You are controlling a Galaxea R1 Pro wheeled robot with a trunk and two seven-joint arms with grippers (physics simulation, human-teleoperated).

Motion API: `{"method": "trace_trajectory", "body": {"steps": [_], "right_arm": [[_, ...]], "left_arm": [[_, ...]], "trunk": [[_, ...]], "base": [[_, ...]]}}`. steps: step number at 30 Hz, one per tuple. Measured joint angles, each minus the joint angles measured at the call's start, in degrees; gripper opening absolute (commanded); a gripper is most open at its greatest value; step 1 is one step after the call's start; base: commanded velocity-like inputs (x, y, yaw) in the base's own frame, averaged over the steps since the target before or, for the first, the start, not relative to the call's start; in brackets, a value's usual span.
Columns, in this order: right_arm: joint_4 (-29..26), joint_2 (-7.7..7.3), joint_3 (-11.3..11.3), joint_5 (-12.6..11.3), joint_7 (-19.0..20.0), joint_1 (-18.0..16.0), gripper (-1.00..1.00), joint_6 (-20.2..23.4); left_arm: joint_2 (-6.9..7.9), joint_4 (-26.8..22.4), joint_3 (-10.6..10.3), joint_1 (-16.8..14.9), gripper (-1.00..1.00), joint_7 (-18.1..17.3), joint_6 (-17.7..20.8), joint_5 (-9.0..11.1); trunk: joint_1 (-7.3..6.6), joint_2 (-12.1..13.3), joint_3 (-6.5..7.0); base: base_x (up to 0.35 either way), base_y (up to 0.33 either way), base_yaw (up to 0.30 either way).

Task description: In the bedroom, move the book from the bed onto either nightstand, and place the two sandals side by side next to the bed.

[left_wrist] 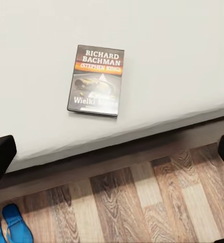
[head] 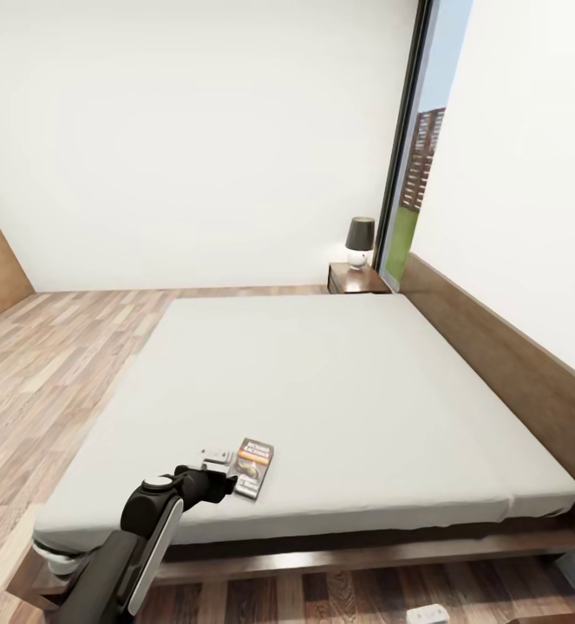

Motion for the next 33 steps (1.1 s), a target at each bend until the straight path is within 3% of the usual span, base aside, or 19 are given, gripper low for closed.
{"method": "trace_trajectory", "body": {"steps": [11, 33], "right_arm": [[0.01, 0.01, 0.07, 0.07, 0.0, 0.0, 1.0, 0.01], [0.22, -0.3, 0.01, 0.09, 0.0, 0.02, 1.0, 0.01]], "left_arm": [[0.0, -0.01, -0.18, 0.01, 1.0, 0.05, 0.04, -0.08], [-0.08, -0.12, -0.3, 0.01, 1.0, 0.15, 0.08, -0.1]], "trunk": [[0.01, 0.01, 0.0], [0.02, 0.01, 0.0]], "base": [[0.214, 0.0, 0.0], [0.026, 0.0, 0.0]]}}
